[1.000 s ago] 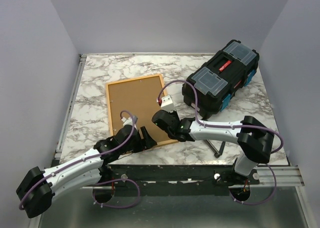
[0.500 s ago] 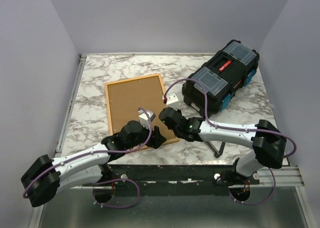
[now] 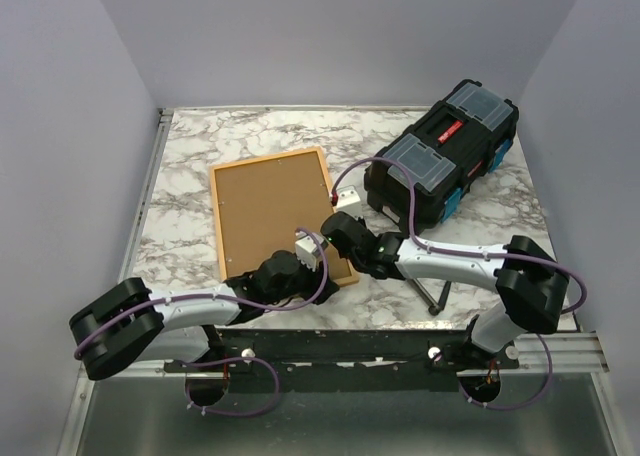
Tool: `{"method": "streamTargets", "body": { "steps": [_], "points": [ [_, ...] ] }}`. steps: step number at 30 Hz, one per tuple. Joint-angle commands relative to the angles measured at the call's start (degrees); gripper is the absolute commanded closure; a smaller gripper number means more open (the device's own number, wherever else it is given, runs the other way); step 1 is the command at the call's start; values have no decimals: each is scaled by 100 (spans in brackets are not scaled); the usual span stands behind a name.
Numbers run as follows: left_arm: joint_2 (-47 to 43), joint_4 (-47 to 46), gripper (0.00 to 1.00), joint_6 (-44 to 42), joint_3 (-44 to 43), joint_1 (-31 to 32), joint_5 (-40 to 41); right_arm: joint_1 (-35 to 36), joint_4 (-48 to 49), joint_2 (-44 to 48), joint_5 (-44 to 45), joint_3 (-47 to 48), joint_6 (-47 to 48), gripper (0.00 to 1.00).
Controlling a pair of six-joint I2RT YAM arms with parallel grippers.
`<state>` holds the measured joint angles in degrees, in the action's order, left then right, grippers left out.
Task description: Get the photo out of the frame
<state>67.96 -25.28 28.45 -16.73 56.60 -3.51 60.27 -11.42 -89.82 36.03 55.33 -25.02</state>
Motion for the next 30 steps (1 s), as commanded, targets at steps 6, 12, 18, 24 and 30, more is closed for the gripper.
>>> {"method": "streamTargets", "body": {
  "steps": [6, 12, 18, 24, 30],
  "points": [
    [224, -354, 65, 372, 210, 64, -87, -75, 360, -277, -116, 13, 54, 99],
    [283, -354, 69, 477, 243, 64, -61, -75, 112, -160, 71, 162, 88, 99],
    [192, -149, 67, 467, 111, 64, -265, -76, -78, 15, -32, 308, 115, 100],
    [-594, 512, 50, 460, -174, 64, -303, -60, -229, 290, -136, 332, 38, 100],
    [-741, 738, 37, 307, -230, -94, 41, -58, -172, 324, -254, 226, -49, 99]
  ]
}}
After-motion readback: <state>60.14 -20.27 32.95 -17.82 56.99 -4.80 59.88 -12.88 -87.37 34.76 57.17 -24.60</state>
